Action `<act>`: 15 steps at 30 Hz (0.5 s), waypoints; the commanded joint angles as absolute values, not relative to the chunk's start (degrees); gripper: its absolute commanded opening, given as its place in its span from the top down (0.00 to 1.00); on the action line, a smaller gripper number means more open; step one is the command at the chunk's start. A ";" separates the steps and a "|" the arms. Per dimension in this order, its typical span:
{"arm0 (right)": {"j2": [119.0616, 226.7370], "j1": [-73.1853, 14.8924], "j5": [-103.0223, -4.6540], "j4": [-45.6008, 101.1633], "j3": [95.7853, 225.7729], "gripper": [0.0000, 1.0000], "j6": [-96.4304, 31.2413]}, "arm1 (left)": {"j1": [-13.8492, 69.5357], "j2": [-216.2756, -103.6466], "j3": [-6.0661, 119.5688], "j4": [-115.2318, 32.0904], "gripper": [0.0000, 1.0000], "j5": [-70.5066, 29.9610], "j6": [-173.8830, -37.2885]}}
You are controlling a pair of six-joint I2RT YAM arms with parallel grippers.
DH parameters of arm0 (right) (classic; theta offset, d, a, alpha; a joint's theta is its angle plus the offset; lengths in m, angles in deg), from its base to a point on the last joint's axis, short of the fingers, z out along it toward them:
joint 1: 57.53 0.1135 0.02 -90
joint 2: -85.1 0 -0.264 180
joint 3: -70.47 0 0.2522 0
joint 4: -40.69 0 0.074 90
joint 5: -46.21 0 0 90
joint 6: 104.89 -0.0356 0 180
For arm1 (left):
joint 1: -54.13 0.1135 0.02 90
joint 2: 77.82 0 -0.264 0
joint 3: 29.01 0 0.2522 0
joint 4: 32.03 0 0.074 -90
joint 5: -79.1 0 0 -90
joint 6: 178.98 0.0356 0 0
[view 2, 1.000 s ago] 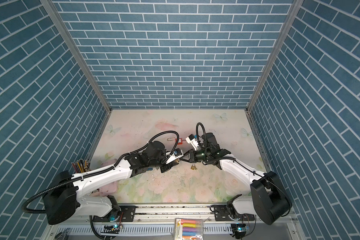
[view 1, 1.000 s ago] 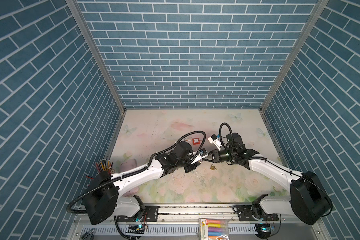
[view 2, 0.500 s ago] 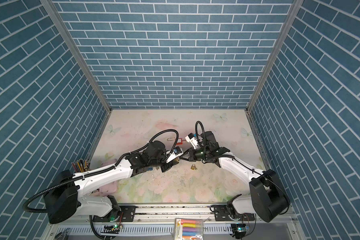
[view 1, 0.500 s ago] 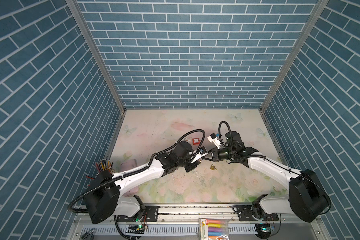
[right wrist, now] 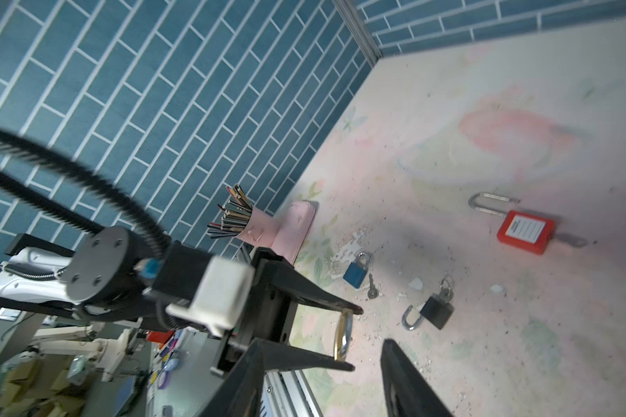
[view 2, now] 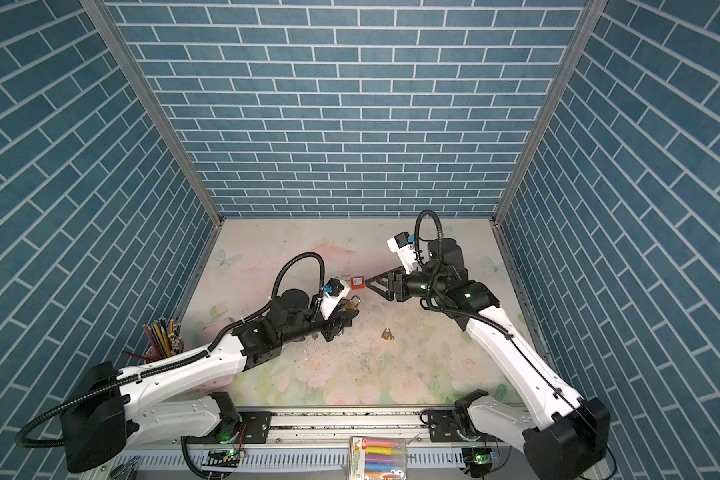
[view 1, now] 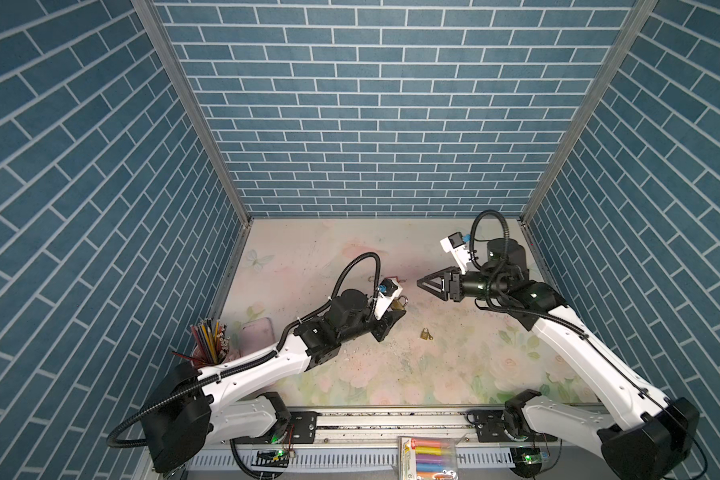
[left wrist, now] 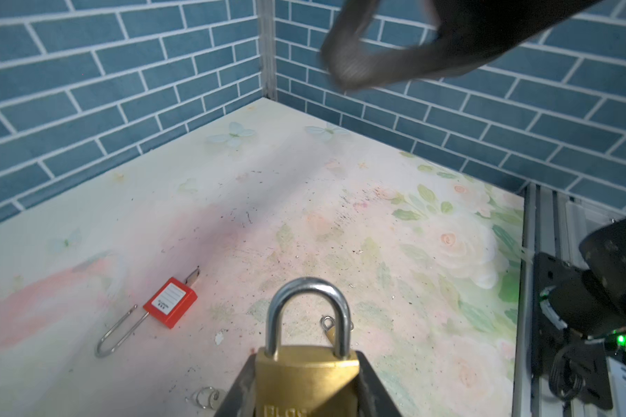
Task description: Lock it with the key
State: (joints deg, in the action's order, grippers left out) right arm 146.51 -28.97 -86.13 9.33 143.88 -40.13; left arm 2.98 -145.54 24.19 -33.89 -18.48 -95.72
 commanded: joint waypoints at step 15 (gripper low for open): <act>130.19 -22.19 -65.99 34.49 117.01 0.59 -48.87 | 6.19 -144.79 22.10 -34.92 1.00 -3.70 -170.82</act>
State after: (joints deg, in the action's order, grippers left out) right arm 129.48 -24.45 -70.42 28.69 117.13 -46.66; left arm 5.71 -145.91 22.57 -36.84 -6.41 -157.45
